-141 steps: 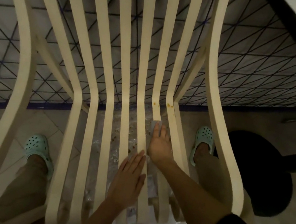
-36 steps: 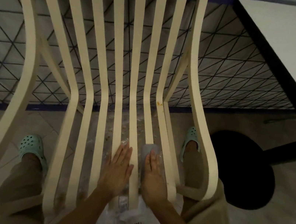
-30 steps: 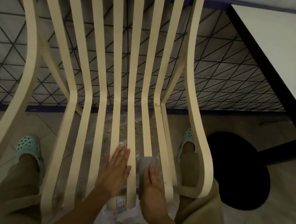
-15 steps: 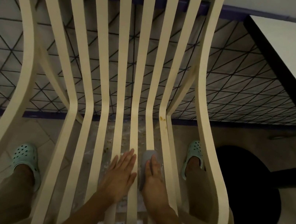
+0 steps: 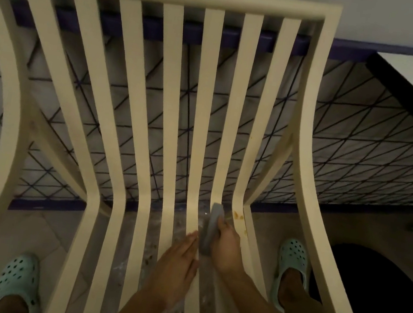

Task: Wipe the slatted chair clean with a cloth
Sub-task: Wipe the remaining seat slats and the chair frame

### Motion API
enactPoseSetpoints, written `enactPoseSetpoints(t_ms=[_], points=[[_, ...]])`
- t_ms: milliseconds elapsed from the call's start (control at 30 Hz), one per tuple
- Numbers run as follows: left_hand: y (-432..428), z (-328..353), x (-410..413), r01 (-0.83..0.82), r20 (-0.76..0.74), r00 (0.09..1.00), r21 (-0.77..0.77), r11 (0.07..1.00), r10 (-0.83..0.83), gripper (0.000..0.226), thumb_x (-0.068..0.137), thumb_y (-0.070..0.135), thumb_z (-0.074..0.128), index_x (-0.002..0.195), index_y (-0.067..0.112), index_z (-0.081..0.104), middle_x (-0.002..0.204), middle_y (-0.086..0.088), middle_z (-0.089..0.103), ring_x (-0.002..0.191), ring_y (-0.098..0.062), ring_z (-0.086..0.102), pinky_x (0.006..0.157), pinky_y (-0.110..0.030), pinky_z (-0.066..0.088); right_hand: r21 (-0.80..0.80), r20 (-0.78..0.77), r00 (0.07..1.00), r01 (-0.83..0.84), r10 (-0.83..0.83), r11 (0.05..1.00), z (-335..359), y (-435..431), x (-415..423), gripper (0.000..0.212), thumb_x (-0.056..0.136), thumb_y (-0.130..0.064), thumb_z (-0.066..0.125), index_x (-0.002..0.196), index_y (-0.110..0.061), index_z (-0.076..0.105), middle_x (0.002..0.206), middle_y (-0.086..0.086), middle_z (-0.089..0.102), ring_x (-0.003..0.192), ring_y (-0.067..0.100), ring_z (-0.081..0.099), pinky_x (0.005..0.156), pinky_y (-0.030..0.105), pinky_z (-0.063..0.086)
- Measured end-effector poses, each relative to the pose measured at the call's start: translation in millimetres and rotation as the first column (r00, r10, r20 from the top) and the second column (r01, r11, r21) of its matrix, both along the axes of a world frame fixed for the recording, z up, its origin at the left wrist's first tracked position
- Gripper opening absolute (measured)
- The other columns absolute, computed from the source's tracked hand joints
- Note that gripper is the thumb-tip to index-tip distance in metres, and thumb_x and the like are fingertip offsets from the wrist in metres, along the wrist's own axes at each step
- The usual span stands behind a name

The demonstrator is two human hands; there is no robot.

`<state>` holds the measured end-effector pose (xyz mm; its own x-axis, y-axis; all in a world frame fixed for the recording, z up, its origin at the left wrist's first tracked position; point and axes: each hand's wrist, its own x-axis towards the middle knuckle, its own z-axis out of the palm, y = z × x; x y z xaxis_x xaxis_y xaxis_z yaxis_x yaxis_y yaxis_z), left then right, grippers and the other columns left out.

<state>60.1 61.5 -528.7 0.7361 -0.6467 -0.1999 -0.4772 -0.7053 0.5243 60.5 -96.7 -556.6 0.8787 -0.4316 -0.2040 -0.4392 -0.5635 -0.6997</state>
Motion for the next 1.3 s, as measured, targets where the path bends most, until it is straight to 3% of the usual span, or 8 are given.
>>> enactPoseSetpoints(t_ms=[100, 300, 433, 600, 833, 1000, 1133, 1300], points=[[-8, 9, 21, -0.095, -0.008, 0.996, -0.088, 0.992, 0.094, 0.053, 0.103, 0.034, 0.029, 0.153, 0.021, 0.016, 0.159, 0.009, 0.011, 0.145, -0.005, 0.013, 0.116, -0.014, 0.006, 0.279, 0.065, 0.965, 0.228, -0.255, 0.933, 5, 0, 29, 0.030, 0.103, -0.020, 0.040, 0.116, 0.001, 0.057, 0.084, 0.008, 0.054, 0.079, 0.017, 0.054, 0.068, 0.022, 0.043], [-18, 17, 55, -0.271, -0.130, 0.959, -0.164, 0.948, 0.252, 0.051, 0.103, 0.032, 0.035, 0.151, 0.019, 0.025, 0.156, 0.006, 0.025, 0.142, -0.008, 0.023, 0.109, -0.012, 0.008, 0.104, 0.147, 0.946, 0.276, -0.290, 0.955, 46, -3, 63, 0.022, 0.101, -0.017, 0.043, 0.101, -0.003, 0.060, 0.083, 0.010, 0.055, 0.075, 0.017, 0.055, 0.061, 0.020, 0.049], [-22, 27, 68, -0.319, -0.194, 0.942, -0.255, 0.913, 0.275, 0.046, 0.102, 0.028, 0.040, 0.146, 0.017, 0.037, 0.150, 0.003, 0.037, 0.137, -0.011, 0.034, 0.115, -0.022, 0.021, 0.060, 0.213, 0.959, 0.177, -0.185, 0.982, 64, -16, 75, 0.017, 0.098, -0.006, 0.042, 0.109, -0.004, 0.055, 0.094, 0.007, 0.058, 0.085, 0.020, 0.056, 0.072, 0.025, 0.043], [-33, 42, 80, -0.379, -0.212, 0.923, -0.351, 0.856, 0.321, 0.043, 0.100, 0.027, 0.045, 0.143, 0.019, 0.043, 0.145, 0.002, 0.045, 0.130, -0.013, 0.044, 0.110, -0.037, 0.037, 0.139, 0.332, 0.934, 0.089, -0.131, 0.986, 105, -26, 84, 0.012, 0.100, -0.008, 0.043, 0.100, -0.015, 0.052, 0.093, -0.004, 0.059, 0.085, 0.004, 0.058, 0.068, -0.003, 0.040], [-52, 100, 107, -0.362, -0.127, 0.929, -0.510, 0.780, 0.348, 0.041, 0.100, 0.020, 0.046, 0.141, 0.021, 0.045, 0.137, 0.007, 0.048, 0.122, -0.006, 0.047, 0.106, -0.031, 0.042, 0.064, 0.516, 0.853, 0.048, -0.075, 0.997, 175, -47, 121, 0.008, 0.100, -0.014, 0.046, 0.104, -0.015, 0.053, 0.091, -0.005, 0.059, 0.078, -0.003, 0.055, 0.069, 0.008, 0.047], [-59, 145, 121, -0.355, -0.084, 0.916, -0.621, 0.698, 0.391, 0.044, 0.097, 0.008, 0.047, 0.138, 0.021, 0.045, 0.132, 0.008, 0.047, 0.121, -0.004, 0.046, 0.101, -0.024, 0.042, 0.088, 0.558, 0.825, 0.043, -0.085, 0.995, 210, -53, 139, 0.020, 0.100, -0.016, 0.047, 0.117, -0.009, 0.055, 0.100, -0.004, 0.059, 0.093, 0.010, 0.059, 0.069, 0.005, 0.044], [-63, 167, 126, -0.313, -0.023, 0.908, -0.701, 0.640, 0.418, 0.052, 0.091, 0.001, 0.050, 0.138, 0.023, 0.043, 0.137, 0.012, 0.037, 0.130, -0.006, 0.039, 0.108, -0.038, 0.040, 0.094, 0.590, 0.804, 0.026, -0.077, 0.995, 233, -58, 147, 0.026, 0.100, -0.017, 0.048, 0.123, -0.007, 0.054, 0.104, -0.002, 0.059, 0.096, 0.010, 0.058, 0.068, -0.002, 0.042], [-73, 194, 138, -0.306, 0.004, 0.897, -0.717, 0.627, 0.442, 0.068, 0.091, 0.003, 0.052, 0.149, 0.025, 0.025, 0.154, 0.013, 0.019, 0.142, -0.005, 0.020, 0.118, -0.034, 0.025, 0.120, 0.639, 0.766, -0.007, -0.072, 0.993, 281, -66, 167, 0.019, 0.100, -0.019, 0.047, 0.114, -0.009, 0.055, 0.103, -0.001, 0.060, 0.093, 0.007, 0.057, 0.075, 0.012, 0.047]])
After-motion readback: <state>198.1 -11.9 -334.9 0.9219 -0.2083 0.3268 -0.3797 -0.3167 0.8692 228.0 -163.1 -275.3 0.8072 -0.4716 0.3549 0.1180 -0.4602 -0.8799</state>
